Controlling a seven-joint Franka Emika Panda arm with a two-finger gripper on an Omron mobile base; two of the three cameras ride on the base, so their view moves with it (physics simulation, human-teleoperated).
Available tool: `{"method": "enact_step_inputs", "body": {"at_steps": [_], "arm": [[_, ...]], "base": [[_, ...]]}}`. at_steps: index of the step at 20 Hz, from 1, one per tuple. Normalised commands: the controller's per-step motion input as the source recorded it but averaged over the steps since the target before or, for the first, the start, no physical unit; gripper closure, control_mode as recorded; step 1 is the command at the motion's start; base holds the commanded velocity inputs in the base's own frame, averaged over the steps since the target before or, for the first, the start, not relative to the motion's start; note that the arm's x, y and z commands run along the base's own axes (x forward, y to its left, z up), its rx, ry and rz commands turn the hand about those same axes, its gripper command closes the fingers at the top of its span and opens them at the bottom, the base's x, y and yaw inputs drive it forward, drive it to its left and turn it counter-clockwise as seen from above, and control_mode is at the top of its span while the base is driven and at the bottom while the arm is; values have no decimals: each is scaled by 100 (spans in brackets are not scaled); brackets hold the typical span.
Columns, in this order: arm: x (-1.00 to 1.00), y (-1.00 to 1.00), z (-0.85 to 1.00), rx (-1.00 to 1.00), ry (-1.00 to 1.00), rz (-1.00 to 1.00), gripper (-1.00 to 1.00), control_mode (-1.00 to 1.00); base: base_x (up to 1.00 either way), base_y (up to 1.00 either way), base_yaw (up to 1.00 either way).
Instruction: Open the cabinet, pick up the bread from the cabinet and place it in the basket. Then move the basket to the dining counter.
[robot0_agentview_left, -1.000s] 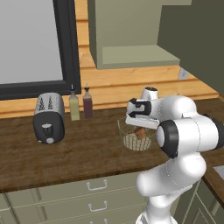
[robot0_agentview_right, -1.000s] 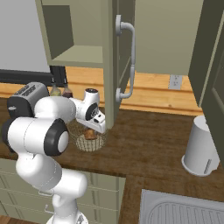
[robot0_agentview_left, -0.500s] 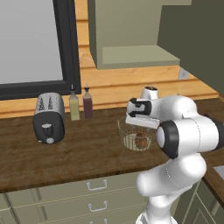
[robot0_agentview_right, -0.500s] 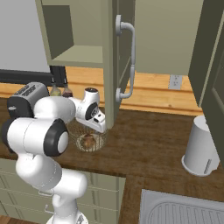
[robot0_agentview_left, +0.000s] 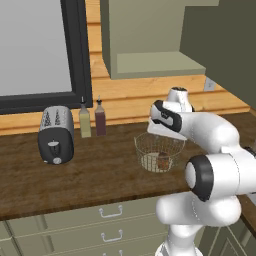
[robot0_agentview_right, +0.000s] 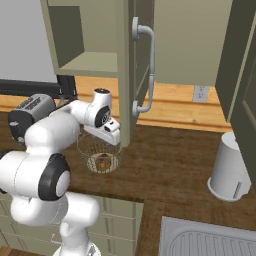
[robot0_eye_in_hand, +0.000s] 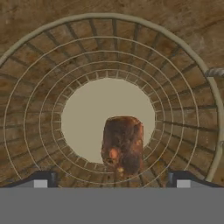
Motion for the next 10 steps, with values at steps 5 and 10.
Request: {"method": "enact_step_inputs", "body": {"at_steps": [5,10], "arm": [[-56,-3,8,-2,0,-7,-100,-100],[-42,-24,0,0,0,-9,-100,-100]], "base": [[0,0,0],[0,0,0]]}}
